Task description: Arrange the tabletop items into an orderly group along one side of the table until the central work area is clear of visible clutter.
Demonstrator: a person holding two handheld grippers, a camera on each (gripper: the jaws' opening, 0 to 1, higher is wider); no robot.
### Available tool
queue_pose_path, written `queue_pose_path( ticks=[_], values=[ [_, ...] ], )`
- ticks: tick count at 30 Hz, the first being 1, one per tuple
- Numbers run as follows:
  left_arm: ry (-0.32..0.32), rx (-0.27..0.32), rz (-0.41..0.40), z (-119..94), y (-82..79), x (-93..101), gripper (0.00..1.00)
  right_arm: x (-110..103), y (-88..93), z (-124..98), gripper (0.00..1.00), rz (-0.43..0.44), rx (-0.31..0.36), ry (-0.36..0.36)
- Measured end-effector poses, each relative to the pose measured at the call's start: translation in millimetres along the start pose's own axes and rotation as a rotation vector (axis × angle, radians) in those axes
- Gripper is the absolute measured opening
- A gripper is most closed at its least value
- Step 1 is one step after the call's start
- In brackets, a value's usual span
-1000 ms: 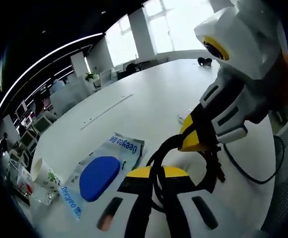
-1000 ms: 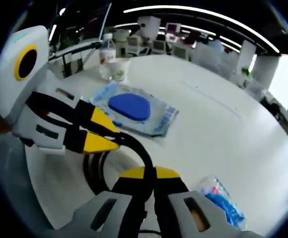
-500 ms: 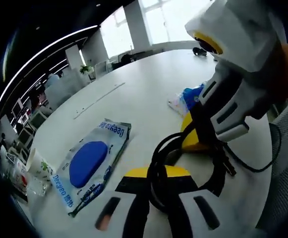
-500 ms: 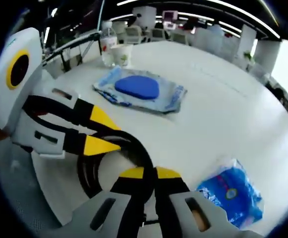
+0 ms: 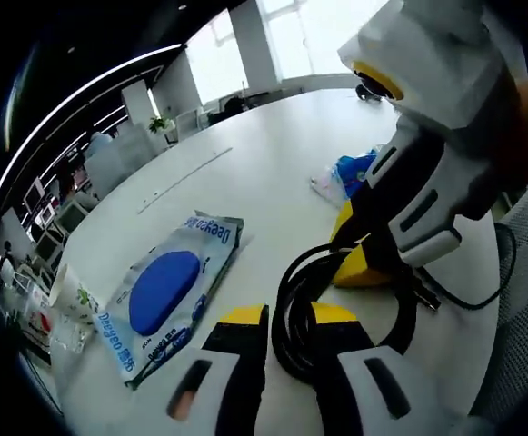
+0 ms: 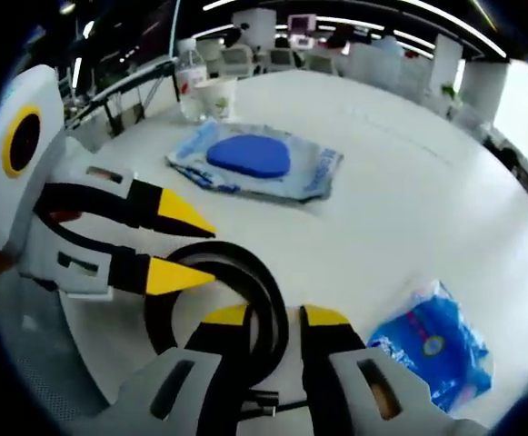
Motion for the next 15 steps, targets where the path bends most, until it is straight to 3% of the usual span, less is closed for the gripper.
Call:
queue_pose_path(
  ticks=[4,15],
  values=[
    [-0.004,0.007,-0.007,-3.2,0.0,-0.5,0.2,4.6,1.0,-3.9,0.32,0.021,0.009,0.02],
    [-0.027,0.018,-0.055,-17.1,1.0,-6.1,0.37,3.9,-0.8,-15.1,0.43,0.053,0.065,-0.001]
  ],
)
Point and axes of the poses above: the point that each gripper's makers call its tool centre point, and the gripper's own axes: z roughly forward along the fingers, x roughly to its right, y roughly out of its underside, the point moved 9 cm from there along -z, roughly backward along the fingers, and after that the axes turned 1 degree about y, right-handed, at the moved point
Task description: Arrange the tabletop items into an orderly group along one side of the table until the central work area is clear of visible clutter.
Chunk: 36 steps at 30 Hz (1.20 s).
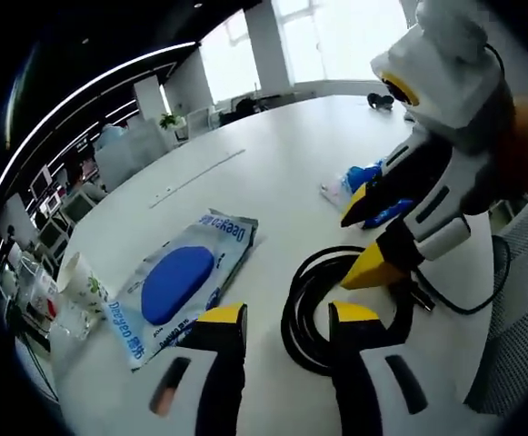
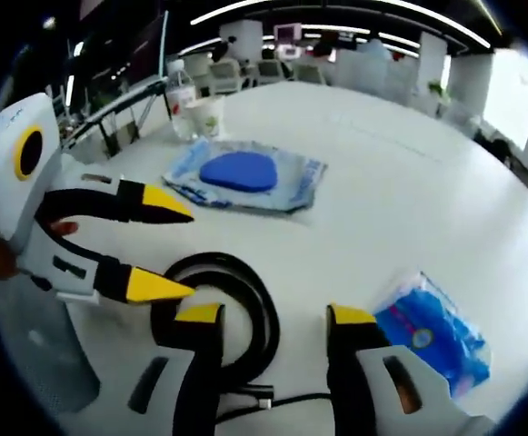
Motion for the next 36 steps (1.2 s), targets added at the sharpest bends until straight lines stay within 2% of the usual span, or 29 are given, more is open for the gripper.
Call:
queue_pose_path(
  ticks=[7,12,14,15,22,23,25,31,36],
  values=[
    [-0.018,0.006,-0.065,-13.7,3.7,-2.8,0.39,2.0,1.2,-5.0,0.54,-0.001,0.012,-0.013],
    [-0.043,0.009,-0.122,-22.3,9.5,-7.2,0.48,1.2,-1.0,-9.7,0.66,-0.008,0.038,-0.016],
    [-0.049,0.004,-0.124,-24.8,12.5,-9.0,0.47,0.2,-2.4,-10.7,0.7,-0.006,0.045,-0.023],
    [-0.057,-0.009,-0.122,-26.3,14.8,-10.4,0.47,-0.1,-2.7,-10.5,0.71,0.0,0.045,-0.028],
    [-0.09,0.004,-0.175,-36.8,19.0,-19.2,0.51,-4.0,-7.0,-12.0,0.75,-0.003,0.088,-0.046],
    [-0.104,0.006,-0.18,-38.7,19.1,-21.0,0.53,-4.8,-11.7,-12.5,0.76,0.012,0.149,-0.043],
    [-0.123,0.02,-0.209,-42.9,19.7,-25.1,0.58,-5.0,-15.0,-14.3,0.79,0.038,0.187,-0.047],
    [-0.15,0.024,-0.25,-53.8,25.9,-35.3,0.66,-6.5,-18.9,-12.0,0.84,0.024,0.176,-0.061],
    [-0.181,0.009,-0.264,-62.5,32.1,-43.0,0.77,-8.7,-21.4,-8.8,0.86,0.033,0.188,-0.07]
  ],
)
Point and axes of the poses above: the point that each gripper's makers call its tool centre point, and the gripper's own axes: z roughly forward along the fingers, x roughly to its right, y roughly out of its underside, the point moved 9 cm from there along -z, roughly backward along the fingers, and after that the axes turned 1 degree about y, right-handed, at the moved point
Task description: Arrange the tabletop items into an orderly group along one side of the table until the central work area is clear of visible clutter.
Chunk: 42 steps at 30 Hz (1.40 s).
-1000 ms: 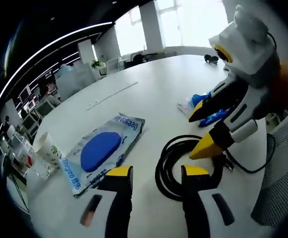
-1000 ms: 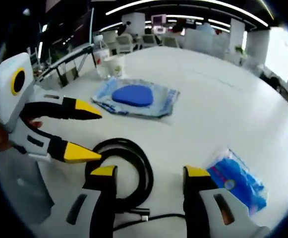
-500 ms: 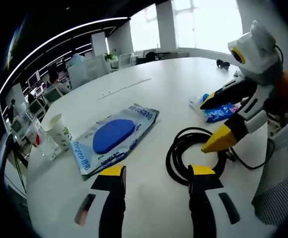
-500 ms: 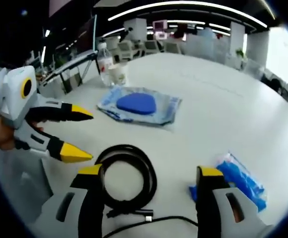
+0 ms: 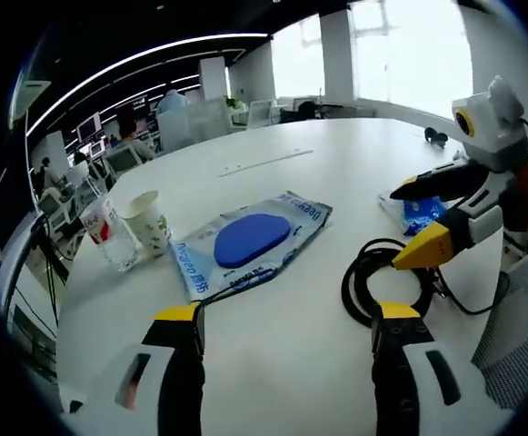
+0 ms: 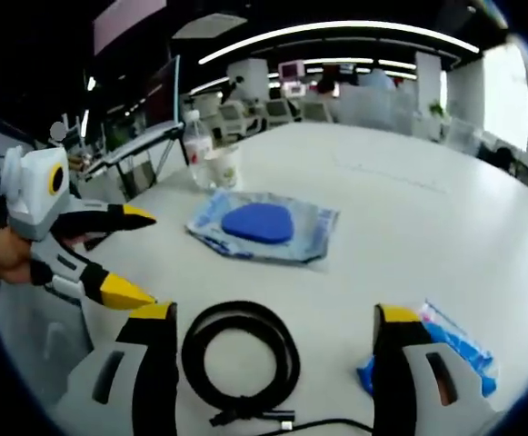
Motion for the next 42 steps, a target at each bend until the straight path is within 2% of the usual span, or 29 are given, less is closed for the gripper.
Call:
queue_pose_path(
  ticks=[8,20,29,42],
  values=[
    [-0.042,0.012,-0.043,-11.3,1.7,-14.9,0.81,-2.1,-6.7,9.9,0.87,-0.016,-0.015,-0.017],
    [-0.079,0.039,-0.086,-16.6,-5.3,-31.7,0.89,-5.2,-34.3,27.9,0.88,-0.047,0.006,-0.039],
    [-0.062,0.046,-0.083,-15.1,-7.8,-38.3,0.96,-6.1,-48.5,40.4,0.88,-0.06,0.011,-0.051],
    [-0.065,0.033,-0.098,-9.6,-6.9,-50.7,0.99,-0.7,-64.6,57.4,0.88,-0.077,-0.005,-0.053]
  ],
)
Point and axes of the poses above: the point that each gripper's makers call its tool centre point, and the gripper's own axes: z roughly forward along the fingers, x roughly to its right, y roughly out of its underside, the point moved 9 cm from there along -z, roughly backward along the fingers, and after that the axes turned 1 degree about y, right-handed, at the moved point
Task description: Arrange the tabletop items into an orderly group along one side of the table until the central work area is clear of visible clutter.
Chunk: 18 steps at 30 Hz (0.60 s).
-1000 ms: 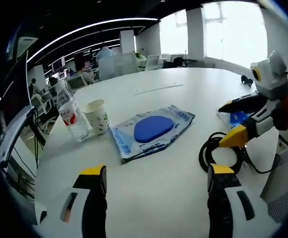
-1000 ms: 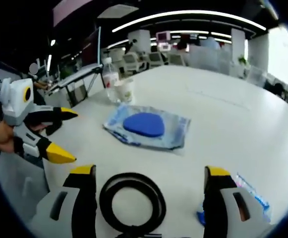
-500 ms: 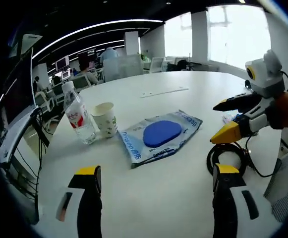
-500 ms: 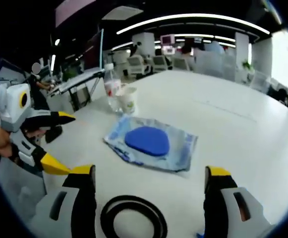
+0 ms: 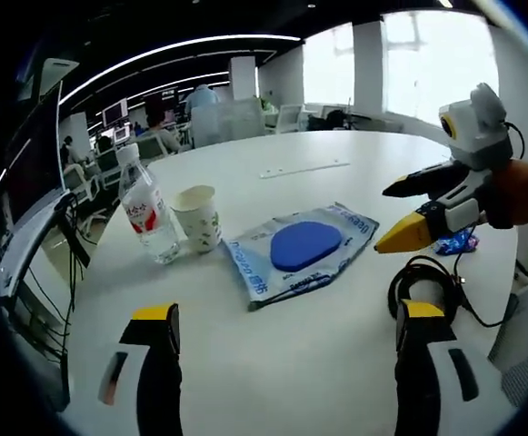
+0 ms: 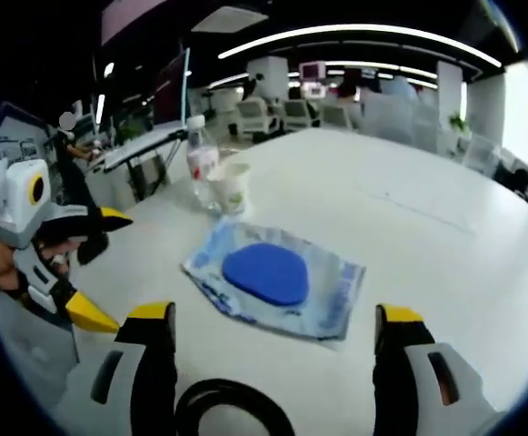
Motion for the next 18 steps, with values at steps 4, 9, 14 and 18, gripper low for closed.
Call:
queue_pose_path(
  ticks=[4,9,14,18],
  values=[
    [0.002,-0.018,0.0,4.4,1.6,-3.8,0.99,3.9,-3.2,4.6,0.88,0.001,-0.006,0.004],
    [0.008,-0.028,-0.008,10.8,1.7,-6.4,0.99,9.2,-1.6,10.1,0.87,0.005,-0.031,0.009],
    [0.012,-0.04,-0.007,18.0,0.8,-8.3,0.99,11.8,-2.2,13.3,0.87,0.006,-0.037,0.013],
    [0.01,-0.041,-0.009,22.6,-1.3,-11.0,0.99,12.6,-4.2,16.1,0.87,0.01,-0.037,0.011]
  ],
)
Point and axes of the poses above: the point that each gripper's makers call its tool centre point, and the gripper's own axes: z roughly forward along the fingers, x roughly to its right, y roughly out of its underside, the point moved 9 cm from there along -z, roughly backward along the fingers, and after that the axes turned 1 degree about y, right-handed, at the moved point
